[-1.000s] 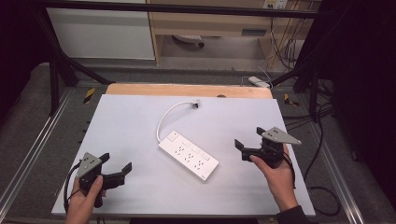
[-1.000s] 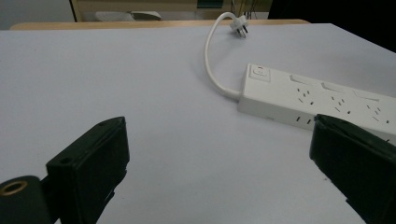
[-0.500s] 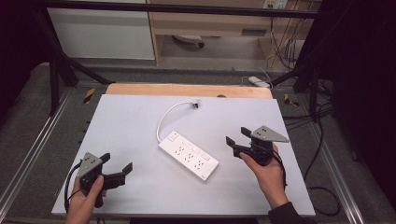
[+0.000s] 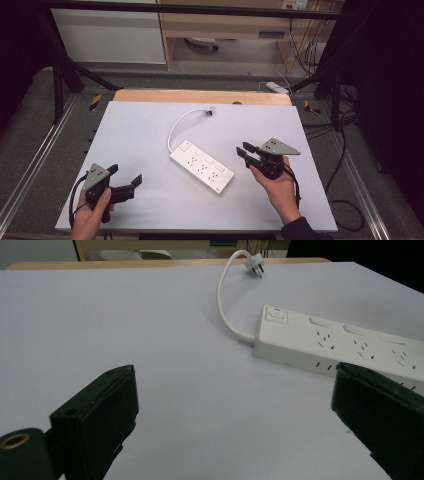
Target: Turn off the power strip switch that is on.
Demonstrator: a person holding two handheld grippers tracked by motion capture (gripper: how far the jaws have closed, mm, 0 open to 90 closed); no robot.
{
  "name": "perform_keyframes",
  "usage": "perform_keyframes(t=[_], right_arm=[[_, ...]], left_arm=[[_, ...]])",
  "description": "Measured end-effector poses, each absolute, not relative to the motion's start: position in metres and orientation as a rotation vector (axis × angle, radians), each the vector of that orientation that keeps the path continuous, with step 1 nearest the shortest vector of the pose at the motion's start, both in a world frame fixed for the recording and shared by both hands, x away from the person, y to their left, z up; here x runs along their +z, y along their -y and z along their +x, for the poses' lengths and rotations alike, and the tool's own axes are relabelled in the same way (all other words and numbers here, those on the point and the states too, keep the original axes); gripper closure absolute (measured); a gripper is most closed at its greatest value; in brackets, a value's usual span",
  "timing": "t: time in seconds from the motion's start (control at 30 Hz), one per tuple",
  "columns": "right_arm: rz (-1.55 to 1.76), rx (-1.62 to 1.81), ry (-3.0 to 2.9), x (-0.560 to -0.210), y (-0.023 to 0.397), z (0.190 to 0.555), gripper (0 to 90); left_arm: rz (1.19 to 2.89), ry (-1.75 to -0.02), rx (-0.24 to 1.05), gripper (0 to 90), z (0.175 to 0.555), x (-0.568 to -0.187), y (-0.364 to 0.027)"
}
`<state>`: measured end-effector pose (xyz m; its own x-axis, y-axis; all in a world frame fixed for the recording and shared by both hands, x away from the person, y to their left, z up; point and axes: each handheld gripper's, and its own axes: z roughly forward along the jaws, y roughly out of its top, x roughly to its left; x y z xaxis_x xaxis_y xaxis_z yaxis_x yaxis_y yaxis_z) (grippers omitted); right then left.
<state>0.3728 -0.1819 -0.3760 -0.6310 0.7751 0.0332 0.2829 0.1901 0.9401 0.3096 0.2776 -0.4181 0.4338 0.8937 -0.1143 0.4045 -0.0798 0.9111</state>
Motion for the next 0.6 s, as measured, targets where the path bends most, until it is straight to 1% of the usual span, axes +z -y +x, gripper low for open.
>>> perform_keyframes(t=[0.17,0.27,0.5,0.6], right_arm=[[0.954,1.444,-2.046,-0.38,0.175,0.372,78.5],[0.936,1.448,-2.062,-0.383,0.17,0.371,82.5],[0.929,1.451,-2.09,-0.389,0.163,0.37,88.5],[0.927,1.447,-2.102,-0.39,0.162,0.37,89.1]], left_arm=[[1.684,-1.139,0.605,5.1,0.309,-0.418,-0.277],[1.687,-1.138,0.604,5.1,0.31,-0.418,-0.277],[1.687,-1.135,0.604,5.1,0.31,-0.418,-0.276],[1.691,-1.132,0.606,5.1,0.309,-0.418,-0.276]])
